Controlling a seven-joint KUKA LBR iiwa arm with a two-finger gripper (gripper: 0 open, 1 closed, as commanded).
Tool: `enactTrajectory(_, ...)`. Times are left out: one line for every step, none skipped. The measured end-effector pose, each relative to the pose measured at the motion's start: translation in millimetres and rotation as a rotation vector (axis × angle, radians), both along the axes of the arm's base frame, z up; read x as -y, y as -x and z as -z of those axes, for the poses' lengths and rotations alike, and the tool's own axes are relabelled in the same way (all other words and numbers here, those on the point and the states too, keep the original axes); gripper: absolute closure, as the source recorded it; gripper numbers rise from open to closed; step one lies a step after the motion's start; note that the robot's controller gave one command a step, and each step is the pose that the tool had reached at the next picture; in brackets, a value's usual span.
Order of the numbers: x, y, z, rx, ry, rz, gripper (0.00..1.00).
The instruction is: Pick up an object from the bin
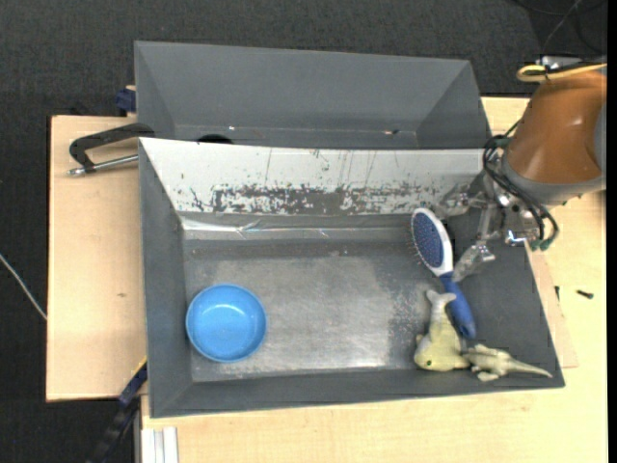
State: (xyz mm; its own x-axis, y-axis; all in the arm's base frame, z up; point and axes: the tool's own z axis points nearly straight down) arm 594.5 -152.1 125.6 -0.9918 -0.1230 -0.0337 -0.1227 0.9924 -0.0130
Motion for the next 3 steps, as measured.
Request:
enactTrajectory(-0.5,6.9,5.5,-0.034,-0.005,-0.004,1.00)
enactTrajectory(1.6,8.9,5.5,-0.041,-0.004,-0.001,0.00)
enactTrajectory(-1.8,0.9,1.7,-0.006,-0.001,-0.083,0.00)
